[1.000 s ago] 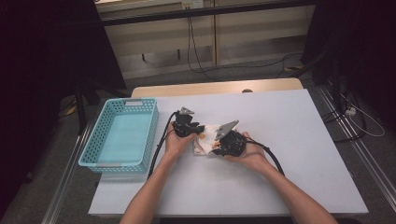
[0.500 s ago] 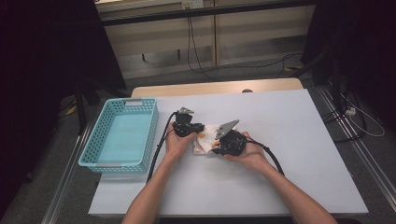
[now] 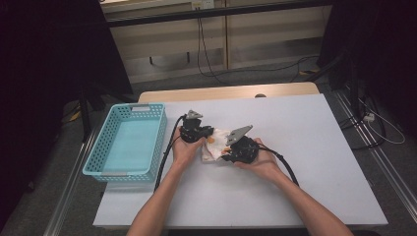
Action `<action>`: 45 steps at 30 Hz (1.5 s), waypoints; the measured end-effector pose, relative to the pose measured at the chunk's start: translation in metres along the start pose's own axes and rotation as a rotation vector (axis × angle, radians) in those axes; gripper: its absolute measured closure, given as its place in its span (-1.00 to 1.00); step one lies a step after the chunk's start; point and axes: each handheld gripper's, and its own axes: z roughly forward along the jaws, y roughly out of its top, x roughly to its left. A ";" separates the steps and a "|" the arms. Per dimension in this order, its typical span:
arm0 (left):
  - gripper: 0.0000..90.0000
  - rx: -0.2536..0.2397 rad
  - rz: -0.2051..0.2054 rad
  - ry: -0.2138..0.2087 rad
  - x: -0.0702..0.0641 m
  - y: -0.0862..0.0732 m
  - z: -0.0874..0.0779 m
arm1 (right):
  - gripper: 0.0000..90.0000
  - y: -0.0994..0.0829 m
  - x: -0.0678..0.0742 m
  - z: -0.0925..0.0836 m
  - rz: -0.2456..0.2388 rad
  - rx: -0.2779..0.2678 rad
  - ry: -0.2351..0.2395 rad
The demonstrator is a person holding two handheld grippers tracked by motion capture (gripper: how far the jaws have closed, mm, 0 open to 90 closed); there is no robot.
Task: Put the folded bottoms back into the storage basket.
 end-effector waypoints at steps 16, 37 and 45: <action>0.78 -0.050 -0.010 0.007 0.003 0.009 -0.017 | 0.81 0.010 0.002 -0.002 0.002 -0.045 0.008; 0.78 -0.118 -0.004 -0.011 0.005 0.018 -0.051 | 0.81 0.028 0.009 -0.005 -0.006 -0.102 0.022; 0.78 -0.138 -0.001 0.007 0.007 0.021 -0.061 | 0.81 0.039 0.013 -0.007 -0.013 -0.121 0.036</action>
